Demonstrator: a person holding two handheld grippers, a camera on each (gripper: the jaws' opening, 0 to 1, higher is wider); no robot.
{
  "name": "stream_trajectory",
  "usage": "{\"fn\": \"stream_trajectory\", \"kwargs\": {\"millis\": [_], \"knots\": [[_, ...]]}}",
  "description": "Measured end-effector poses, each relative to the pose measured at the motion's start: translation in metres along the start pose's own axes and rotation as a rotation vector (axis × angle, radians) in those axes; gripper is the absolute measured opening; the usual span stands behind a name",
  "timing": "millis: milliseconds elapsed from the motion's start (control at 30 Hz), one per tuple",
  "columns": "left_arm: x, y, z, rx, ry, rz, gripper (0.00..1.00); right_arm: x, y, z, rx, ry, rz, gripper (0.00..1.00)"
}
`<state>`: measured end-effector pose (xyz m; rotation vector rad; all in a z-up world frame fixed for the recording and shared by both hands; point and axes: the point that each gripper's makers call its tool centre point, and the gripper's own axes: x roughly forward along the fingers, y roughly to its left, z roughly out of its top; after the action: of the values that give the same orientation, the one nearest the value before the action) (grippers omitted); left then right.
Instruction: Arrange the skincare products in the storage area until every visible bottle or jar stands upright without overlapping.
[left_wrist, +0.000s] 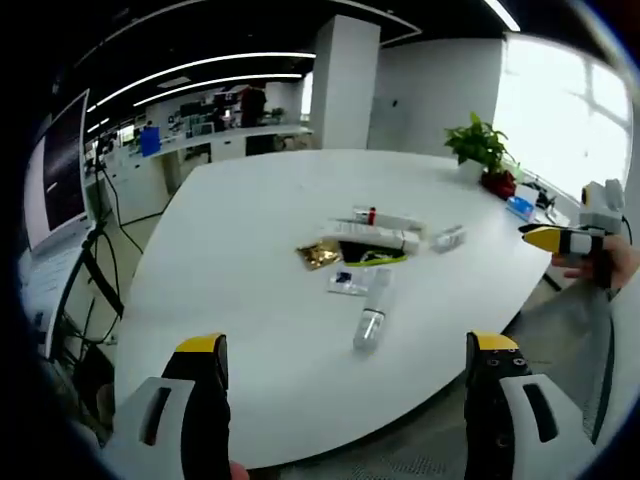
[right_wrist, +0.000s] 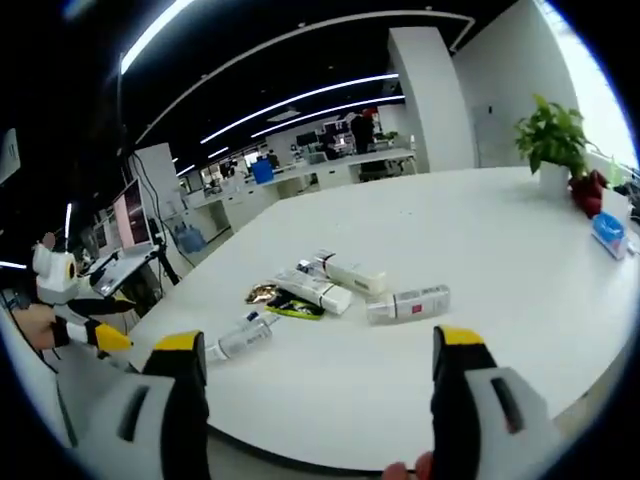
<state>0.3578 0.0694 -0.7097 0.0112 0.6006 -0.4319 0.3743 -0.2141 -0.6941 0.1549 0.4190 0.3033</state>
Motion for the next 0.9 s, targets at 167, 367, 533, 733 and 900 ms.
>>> {"fn": "stream_trajectory", "kwargs": {"millis": [167,367,533,733,900], "knots": [[0.0002,-0.0001,-0.0001,0.000,-0.001,-0.001,0.97,0.0002,-0.0003,-0.0008,0.001,0.004,0.000,0.94],[0.0004,-0.0004,-0.0004,0.000,0.002,-0.001,0.97,0.0002,-0.0005,-0.0011,0.000,0.006,0.000,0.94],[0.0004,-0.0010,0.0001,-0.003,0.000,-0.004,0.97,0.0003,-0.0014,-0.0016,-0.002,0.010,-0.003,0.94],[0.0000,-0.0007,0.0012,-0.012,-0.008,-0.006,0.97,0.0004,-0.0013,-0.0025,0.001,0.015,-0.003,0.93],[0.0002,-0.0016,0.0005,0.003,-0.004,-0.007,0.97,0.0007,-0.0006,-0.0037,-0.005,0.024,-0.002,0.93]]}}
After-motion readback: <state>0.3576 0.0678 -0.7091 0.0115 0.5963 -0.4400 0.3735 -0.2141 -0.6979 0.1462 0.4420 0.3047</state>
